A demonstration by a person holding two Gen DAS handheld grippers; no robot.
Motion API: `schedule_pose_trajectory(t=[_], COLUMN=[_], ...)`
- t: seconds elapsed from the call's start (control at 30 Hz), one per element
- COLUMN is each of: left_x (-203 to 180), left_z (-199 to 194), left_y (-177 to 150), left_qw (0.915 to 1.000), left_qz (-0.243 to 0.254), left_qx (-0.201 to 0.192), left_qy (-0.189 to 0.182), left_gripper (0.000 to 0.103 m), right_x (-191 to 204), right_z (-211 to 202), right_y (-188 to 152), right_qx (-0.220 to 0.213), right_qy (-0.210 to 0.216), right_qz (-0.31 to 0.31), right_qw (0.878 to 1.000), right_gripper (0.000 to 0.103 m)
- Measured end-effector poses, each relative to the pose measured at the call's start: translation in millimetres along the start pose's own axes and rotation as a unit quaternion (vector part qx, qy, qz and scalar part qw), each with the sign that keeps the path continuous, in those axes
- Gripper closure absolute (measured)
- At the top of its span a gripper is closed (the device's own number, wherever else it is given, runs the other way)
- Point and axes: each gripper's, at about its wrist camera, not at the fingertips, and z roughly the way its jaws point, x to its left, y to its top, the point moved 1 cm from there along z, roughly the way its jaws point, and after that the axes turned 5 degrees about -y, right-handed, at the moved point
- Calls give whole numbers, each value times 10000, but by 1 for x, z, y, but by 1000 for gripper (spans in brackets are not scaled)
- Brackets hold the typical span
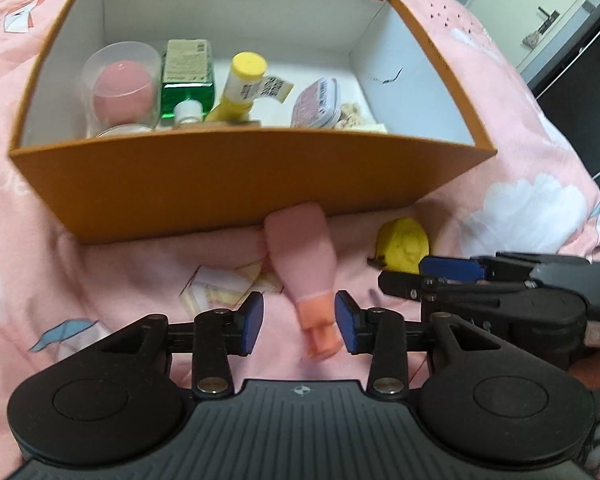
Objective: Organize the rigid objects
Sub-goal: 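Grasp the pink bottle with left tool while right tool grasps the yellow tape measure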
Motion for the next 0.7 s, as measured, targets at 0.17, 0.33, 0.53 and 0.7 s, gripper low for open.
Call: schedule_pose_trajectory(t=[0.17,0.33,0.53,0.7], left_x=[-7,-6,-1,6], left_z=[14,27,39,44], left_y=[9,15,22,24], left_qw=[10000,9996,9988,9982], left_qz=[13,-148,-387,-558], left_qx=[-89,-174,-168,-150], left_qy=[7,190,252,178], left_gripper=[53,53,52,51], right_x=[-3,-8,-13,-22], right_z=[-7,3,11,20], right_y=[8,19,24,26], right_qx=[-158,-115,-85,34], right_qy=[-127,-256,-278,-148], right_qz=[-114,-184,-128,138], right_qw=[9997,9994,9995,9998], right_gripper=[57,54,46,43])
